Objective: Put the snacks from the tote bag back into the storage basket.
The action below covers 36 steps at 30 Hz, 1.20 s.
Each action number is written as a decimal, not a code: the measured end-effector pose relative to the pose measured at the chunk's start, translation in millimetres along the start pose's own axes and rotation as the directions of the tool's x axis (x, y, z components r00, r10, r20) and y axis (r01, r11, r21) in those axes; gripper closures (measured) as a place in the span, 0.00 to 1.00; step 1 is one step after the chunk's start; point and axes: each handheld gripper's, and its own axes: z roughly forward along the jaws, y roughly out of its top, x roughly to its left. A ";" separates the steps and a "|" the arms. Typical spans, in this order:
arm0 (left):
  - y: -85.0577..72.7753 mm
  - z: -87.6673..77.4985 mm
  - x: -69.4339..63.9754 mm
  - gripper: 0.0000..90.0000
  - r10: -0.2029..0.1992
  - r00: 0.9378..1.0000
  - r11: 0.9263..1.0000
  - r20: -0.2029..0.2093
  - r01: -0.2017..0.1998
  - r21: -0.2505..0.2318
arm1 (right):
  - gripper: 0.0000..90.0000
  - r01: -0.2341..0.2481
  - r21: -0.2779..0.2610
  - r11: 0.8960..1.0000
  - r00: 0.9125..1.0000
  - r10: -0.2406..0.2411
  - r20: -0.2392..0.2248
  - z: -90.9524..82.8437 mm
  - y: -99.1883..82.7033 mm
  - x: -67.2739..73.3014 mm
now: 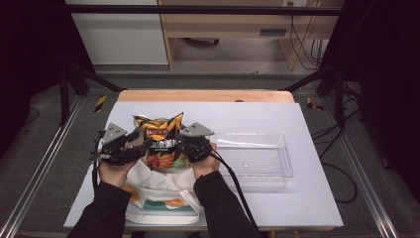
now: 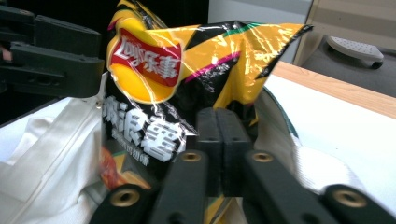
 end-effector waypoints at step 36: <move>-2.4 2.5 -0.5 0.45 -0.008 1.000 1.000 0.003 0.008 0.006 | 1.00 0.089 -0.041 0.995 0.995 -0.090 -0.033 0.1 2.5 5.5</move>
